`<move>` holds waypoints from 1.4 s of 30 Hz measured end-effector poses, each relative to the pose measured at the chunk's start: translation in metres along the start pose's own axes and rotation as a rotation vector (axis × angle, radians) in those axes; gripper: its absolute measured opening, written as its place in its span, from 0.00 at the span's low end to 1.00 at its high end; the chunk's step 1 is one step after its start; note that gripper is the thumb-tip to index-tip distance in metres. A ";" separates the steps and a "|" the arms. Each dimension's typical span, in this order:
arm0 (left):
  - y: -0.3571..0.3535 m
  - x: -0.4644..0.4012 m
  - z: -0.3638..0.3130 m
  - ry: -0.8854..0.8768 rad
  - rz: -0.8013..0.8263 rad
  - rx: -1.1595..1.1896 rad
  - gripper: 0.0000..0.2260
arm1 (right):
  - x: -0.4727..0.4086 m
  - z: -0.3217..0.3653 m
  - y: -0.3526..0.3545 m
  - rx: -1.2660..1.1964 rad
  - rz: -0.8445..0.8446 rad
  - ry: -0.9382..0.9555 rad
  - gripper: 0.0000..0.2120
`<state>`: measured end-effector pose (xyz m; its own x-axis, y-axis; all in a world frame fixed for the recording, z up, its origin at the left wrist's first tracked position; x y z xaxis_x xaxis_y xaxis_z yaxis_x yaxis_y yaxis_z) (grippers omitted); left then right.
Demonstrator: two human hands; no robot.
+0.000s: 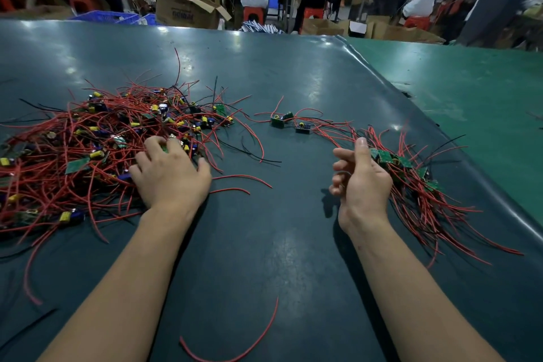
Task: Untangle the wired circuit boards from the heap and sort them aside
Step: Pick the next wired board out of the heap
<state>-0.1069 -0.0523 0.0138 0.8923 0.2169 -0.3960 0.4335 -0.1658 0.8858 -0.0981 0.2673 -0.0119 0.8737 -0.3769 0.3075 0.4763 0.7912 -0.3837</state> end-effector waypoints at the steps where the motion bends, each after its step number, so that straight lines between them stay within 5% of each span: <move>1: 0.000 0.000 0.001 0.014 -0.004 0.017 0.24 | 0.000 0.000 0.000 0.006 0.002 -0.002 0.21; 14: 0.031 0.001 0.000 -0.075 -0.367 0.241 0.11 | 0.002 0.000 -0.003 0.073 0.027 0.042 0.20; 22: 0.072 0.044 -0.075 -0.611 -0.768 0.437 0.07 | 0.022 0.009 -0.026 0.371 0.116 0.319 0.11; 24: 0.074 0.056 -0.097 -0.832 -0.730 0.567 0.08 | 0.027 -0.002 -0.045 0.558 0.252 0.328 0.06; 26: 0.067 0.064 -0.115 -0.979 -0.613 0.679 0.08 | 0.030 -0.015 -0.057 0.790 0.346 0.364 0.22; 28: 0.058 0.066 -0.123 -0.996 -0.514 0.751 0.08 | 0.032 -0.017 -0.061 0.882 0.364 0.418 0.21; 31: 0.053 0.064 -0.121 -0.960 -0.464 0.831 0.09 | 0.027 -0.014 -0.057 0.891 0.279 0.447 0.10; 36: 0.058 0.069 -0.121 -0.977 -0.448 0.964 0.06 | 0.018 -0.005 -0.042 0.829 0.092 0.442 0.09; 39: 0.035 0.050 -0.109 -0.687 -0.271 1.192 0.08 | 0.012 -0.006 -0.034 0.506 0.131 0.253 0.11; 42: -0.005 0.043 -0.113 -0.536 0.064 1.128 0.22 | 0.014 -0.009 -0.036 0.120 0.298 0.031 0.06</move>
<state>-0.0845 0.0666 0.0199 0.7400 -0.1966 -0.6432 0.0178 -0.9503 0.3109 -0.1021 0.2292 -0.0018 0.9765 -0.1335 0.1695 0.1858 0.9195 -0.3464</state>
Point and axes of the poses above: each hand's wrist, its own x-axis away from the middle knuckle, its own y-axis out of the back of the hand, z = x × y, the point moved 9 cm from there along -x, towards the middle knuckle, and after that the axes turned 15 degrees about -y, right-handed, at the moved point
